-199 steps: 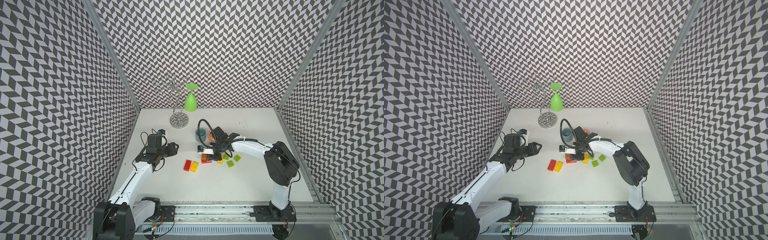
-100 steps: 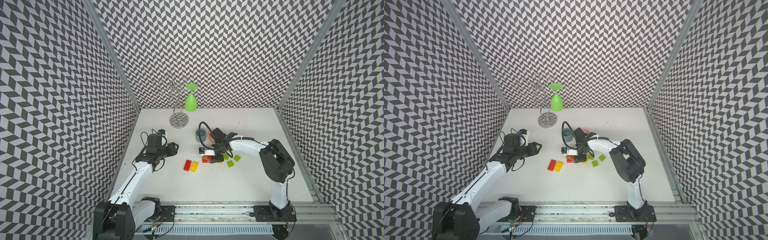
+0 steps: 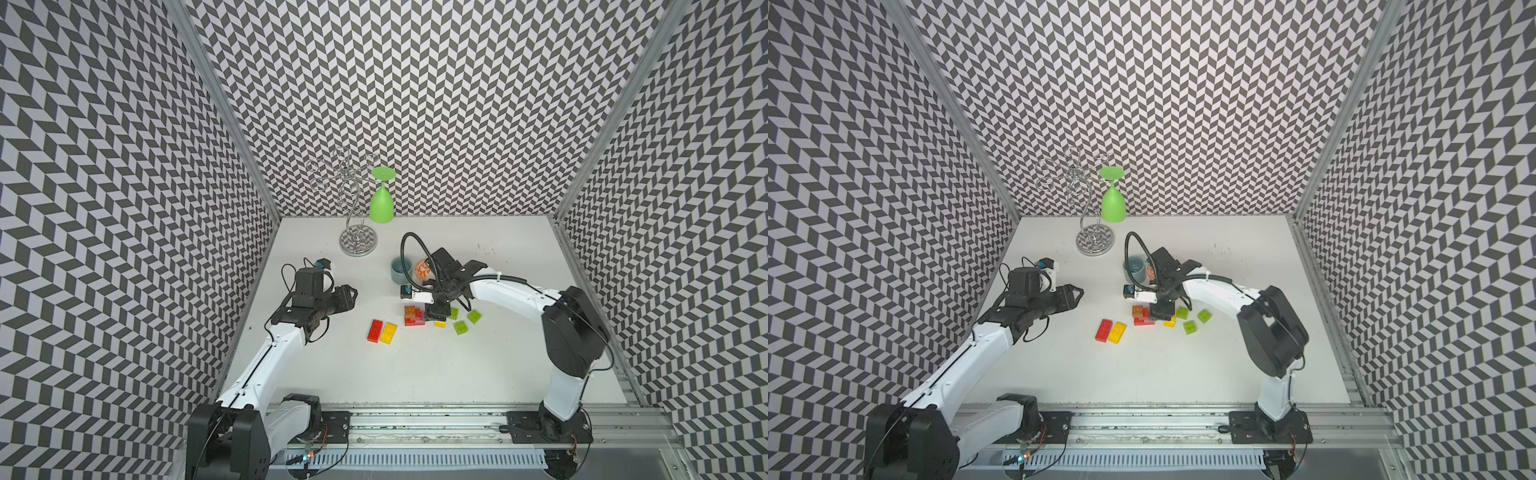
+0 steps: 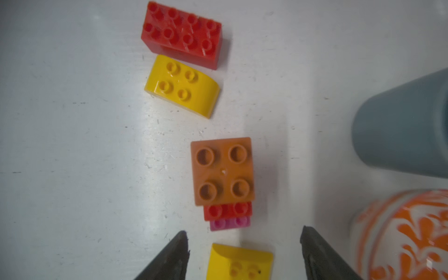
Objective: Assemble the letter s with lego
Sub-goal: Assemble the lego brick with the lego brick.
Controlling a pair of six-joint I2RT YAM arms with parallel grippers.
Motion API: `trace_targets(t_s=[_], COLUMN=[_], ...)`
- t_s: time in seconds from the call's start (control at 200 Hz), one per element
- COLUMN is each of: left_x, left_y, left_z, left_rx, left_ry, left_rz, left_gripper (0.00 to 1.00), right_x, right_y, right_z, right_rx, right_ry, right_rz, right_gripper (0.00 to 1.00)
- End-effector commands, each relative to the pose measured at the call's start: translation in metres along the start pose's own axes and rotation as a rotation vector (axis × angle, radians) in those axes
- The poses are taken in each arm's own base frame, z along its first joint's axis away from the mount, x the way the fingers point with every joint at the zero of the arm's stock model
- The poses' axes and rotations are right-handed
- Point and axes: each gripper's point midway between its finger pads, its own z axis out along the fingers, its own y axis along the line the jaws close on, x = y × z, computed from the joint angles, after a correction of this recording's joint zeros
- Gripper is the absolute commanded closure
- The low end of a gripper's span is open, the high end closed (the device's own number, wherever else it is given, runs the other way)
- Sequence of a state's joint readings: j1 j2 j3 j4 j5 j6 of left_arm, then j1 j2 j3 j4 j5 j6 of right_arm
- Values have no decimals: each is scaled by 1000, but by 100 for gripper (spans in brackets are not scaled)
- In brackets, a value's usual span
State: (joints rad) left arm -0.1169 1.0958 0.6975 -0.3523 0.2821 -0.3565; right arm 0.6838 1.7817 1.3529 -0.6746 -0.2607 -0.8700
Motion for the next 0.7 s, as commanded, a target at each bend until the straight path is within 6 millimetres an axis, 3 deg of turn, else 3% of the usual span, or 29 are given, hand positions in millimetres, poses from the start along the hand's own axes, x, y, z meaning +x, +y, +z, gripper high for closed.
trace_targets(t_s=[0.0, 0.05, 0.07, 0.08, 0.12, 0.2, 0.31, 0.396, 0.496, 0.636, 0.696], left_x=[-4, -4, -4, -5, -5, -5, -7, -9, -10, -10, -10], left_y=[0, 0, 0, 0, 0, 0, 1, 2, 3, 5, 5], left_z=[-2, -2, -2, -3, -3, -4, -5, -7, -8, -8, -7], left_rx=[-2, -1, -2, 0, 0, -1, -3, -10, -17, -23, -24], left_ry=[-18, -18, -18, -21, -22, -26, -35, -45, -54, -55, -53], left_rz=[11, 12, 11, 13, 13, 12, 11, 11, 10, 6, 5], left_gripper=[46, 47, 46, 46, 46, 47, 47, 46, 46, 46, 46], right_x=[-20, -27, -25, -25, -26, -30, -30, 4, 8, -7, 0], right_y=[-25, -38, -48, -52, -61, -52, -39, -60, -53, -29, -20], right_z=[-55, -77, -87, -92, -111, -126, -122, -119, -100, -96, -93], right_rx=[196, 293, 361, 391, 464, 451, 393, 489, 382, 382, 384], right_ry=[-78, -118, -127, -136, -190, -291, -399, -324, -211, -358, -394], right_rz=[47, 63, 145, 180, 275, 368, 538, 889, 938, 1043, 1171], right_gripper=[25, 25, 3, 0, 1, 1, 1, 1, 1, 0, 18])
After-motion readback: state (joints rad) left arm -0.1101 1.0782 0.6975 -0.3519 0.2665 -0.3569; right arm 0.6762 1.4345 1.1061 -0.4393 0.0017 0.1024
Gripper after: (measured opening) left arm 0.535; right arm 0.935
